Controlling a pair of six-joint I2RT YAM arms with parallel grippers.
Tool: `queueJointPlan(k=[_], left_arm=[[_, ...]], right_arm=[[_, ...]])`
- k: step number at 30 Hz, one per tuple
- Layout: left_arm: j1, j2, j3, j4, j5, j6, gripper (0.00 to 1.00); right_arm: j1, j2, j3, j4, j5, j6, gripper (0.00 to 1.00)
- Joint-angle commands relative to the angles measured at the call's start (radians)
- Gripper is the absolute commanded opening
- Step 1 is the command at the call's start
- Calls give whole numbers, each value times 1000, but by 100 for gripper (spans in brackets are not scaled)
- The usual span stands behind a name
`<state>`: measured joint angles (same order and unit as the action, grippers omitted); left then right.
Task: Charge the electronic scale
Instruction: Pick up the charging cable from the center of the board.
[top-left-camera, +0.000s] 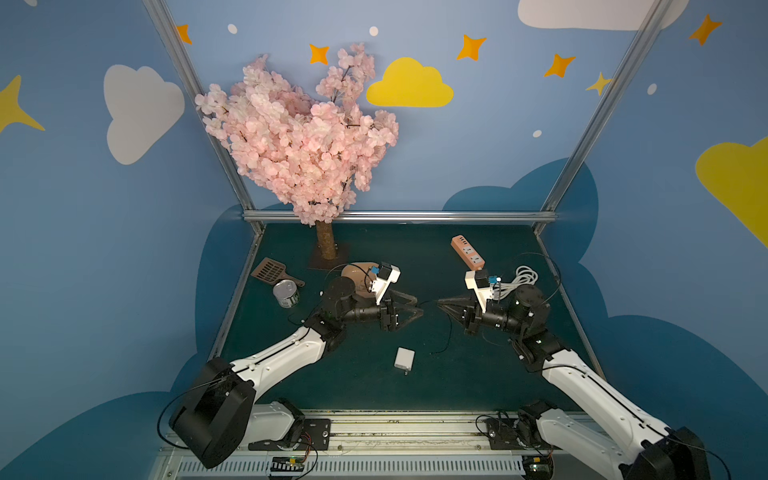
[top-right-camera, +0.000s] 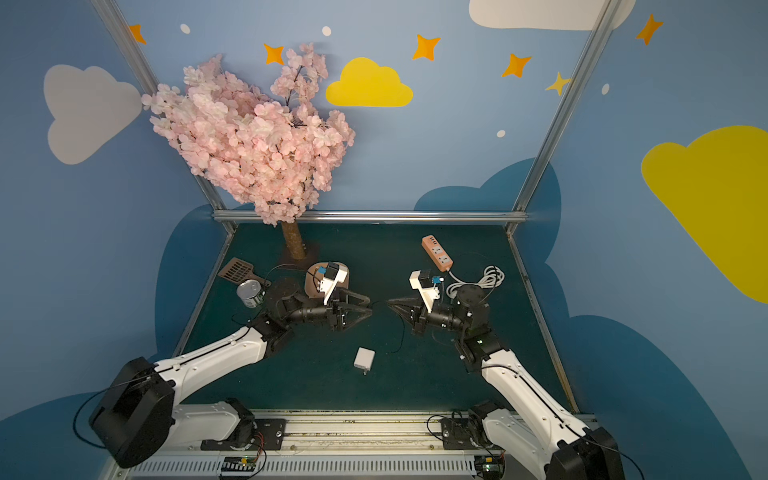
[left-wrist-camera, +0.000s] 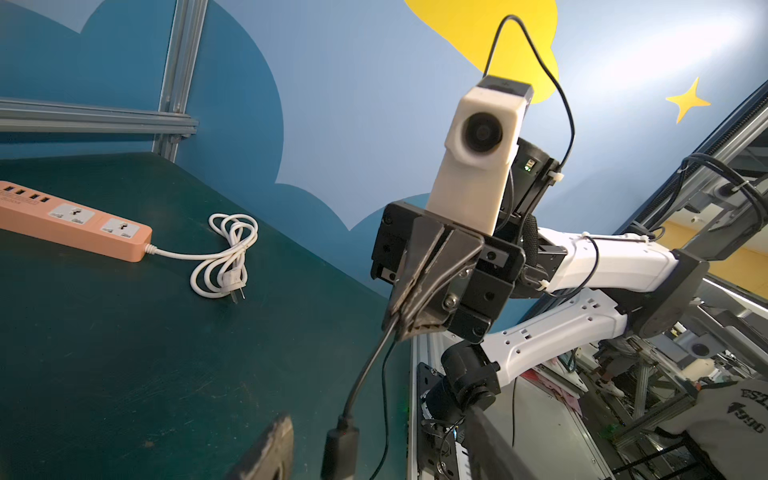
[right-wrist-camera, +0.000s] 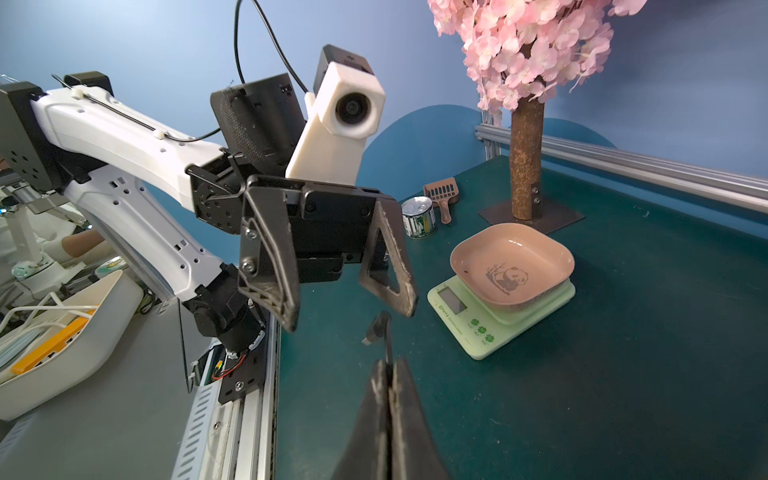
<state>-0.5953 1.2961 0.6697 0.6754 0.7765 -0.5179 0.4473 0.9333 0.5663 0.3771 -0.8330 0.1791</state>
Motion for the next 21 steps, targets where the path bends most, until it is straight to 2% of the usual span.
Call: queueJointPlan(k=[1,5,7,10,14,21], left_arm=[[5,2,-20,70,47,-45,60],[5,9,-38,125,70,-63,51],[4,12,-49,164,79,-77,43],[5,21,-43,176,102,-83,36],[5,30,-39,183,110,-83,35],[5,31,-45,220,114,-90,26]], right_arm=[[4,-38,-16,34,26,13,0],[4,-66,-25,37,41,13,0],[4,-74,-30,49,42,13,0],[4,-76,-31,60,45,20,0],[3,-74,-29,71,47,31,0],[3,-71,-40,121,51,62,0]])
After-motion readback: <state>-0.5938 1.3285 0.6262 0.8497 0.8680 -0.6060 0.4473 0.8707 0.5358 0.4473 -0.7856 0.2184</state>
